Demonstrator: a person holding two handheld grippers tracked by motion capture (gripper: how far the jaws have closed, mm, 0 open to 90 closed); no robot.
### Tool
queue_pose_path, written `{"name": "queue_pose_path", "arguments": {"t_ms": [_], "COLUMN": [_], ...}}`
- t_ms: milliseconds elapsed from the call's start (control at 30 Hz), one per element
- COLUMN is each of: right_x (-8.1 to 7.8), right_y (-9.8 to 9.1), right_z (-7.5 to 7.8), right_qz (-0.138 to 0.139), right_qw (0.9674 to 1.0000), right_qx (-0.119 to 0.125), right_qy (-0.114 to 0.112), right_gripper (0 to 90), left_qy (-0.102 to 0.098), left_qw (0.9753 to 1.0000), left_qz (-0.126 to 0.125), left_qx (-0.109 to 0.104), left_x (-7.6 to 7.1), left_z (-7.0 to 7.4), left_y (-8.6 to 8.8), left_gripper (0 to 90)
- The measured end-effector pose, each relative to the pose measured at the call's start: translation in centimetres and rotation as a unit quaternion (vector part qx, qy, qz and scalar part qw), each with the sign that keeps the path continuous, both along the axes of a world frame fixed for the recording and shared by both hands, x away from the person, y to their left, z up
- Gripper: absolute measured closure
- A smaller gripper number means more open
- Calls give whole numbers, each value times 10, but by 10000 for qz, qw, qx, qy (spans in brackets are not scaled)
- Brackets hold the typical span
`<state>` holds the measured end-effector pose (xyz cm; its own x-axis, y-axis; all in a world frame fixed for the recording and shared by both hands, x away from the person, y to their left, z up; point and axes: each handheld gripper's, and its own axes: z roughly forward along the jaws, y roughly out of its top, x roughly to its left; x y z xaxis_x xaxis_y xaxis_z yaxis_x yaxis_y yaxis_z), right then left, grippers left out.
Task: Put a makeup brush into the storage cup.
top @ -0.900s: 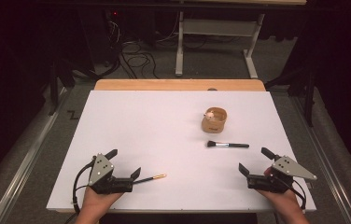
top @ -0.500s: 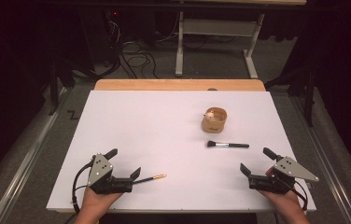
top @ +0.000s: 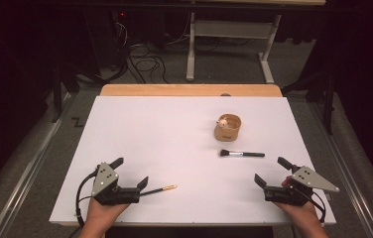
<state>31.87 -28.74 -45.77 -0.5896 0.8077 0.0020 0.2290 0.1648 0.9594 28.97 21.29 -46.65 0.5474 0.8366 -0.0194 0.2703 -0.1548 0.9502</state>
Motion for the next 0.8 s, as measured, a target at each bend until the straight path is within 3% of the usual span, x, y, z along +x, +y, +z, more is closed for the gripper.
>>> {"name": "queue_pose_path", "arguments": {"t_ms": [400,800], "right_x": [4,4], "right_y": [0,0], "right_z": [-4,-4], "right_qz": [39,4], "right_qw": [10000,9999], "right_qx": [-6,-44], "right_qy": [69,144], "right_gripper": [9,12], "left_qy": [-1,-6], "left_qw": [9999,9994], "left_qz": [121,339], "left_qx": [-52,29], "left_x": [0,1], "left_z": [-2,-1], "left_y": [3,14], "left_gripper": [1,0]}}
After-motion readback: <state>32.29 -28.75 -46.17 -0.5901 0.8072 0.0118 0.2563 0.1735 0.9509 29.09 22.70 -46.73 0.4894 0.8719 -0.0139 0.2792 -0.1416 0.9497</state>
